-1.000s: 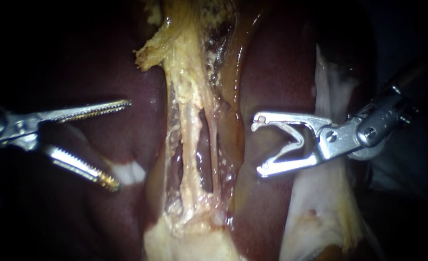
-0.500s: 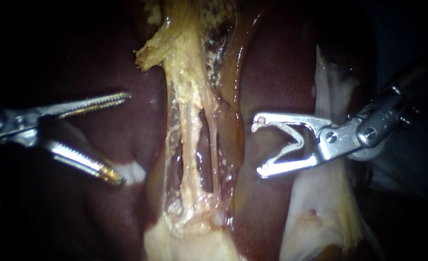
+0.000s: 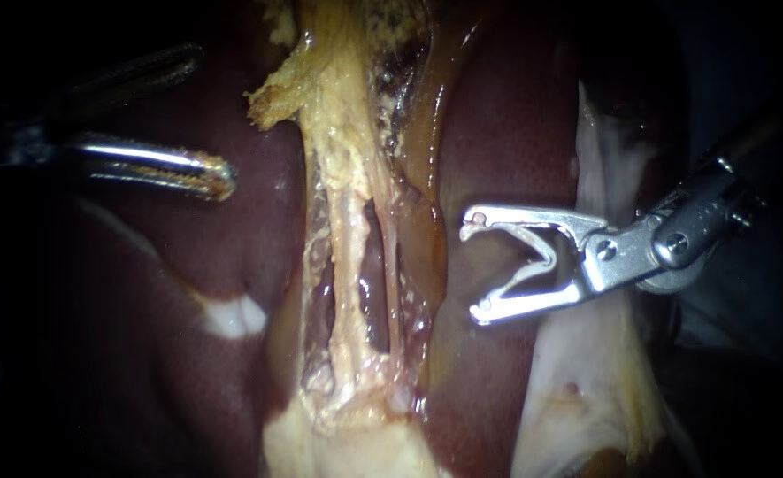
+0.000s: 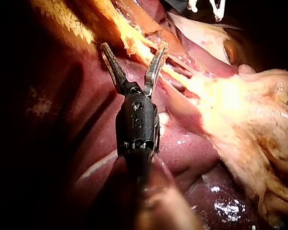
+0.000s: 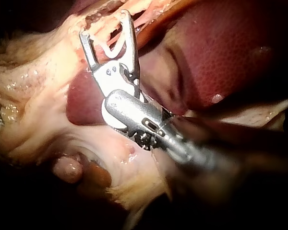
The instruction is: Grabbing gallbladder
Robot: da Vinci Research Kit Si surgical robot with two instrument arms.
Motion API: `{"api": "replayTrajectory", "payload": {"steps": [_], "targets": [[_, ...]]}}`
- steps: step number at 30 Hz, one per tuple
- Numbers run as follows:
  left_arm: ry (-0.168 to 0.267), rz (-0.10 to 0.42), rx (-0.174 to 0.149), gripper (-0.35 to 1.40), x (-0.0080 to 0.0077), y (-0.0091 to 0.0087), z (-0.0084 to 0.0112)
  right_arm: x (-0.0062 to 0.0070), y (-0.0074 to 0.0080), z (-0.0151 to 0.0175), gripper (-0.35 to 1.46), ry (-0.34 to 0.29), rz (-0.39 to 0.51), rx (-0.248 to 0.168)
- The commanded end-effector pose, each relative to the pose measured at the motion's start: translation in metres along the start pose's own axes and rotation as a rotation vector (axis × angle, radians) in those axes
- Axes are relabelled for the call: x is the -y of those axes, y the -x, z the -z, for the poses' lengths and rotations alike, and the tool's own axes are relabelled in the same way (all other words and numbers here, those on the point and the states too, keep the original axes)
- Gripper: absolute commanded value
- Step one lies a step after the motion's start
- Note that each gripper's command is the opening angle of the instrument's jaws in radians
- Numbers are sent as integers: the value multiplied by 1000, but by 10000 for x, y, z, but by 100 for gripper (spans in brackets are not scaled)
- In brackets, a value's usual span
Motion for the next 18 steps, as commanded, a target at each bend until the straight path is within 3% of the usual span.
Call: {"api": "replayTrajectory", "payload": {"steps": [1,11,18], "targets": [[3,16,-2,84,-2,0,-4,0,0,0,59,0,0,0],[13,121,0,79,-11,2,-32,0,0,1,59,0,0,0],[16,151,1,73,-13,1,-44,0,0,1,59,-3,0,-1]]}}
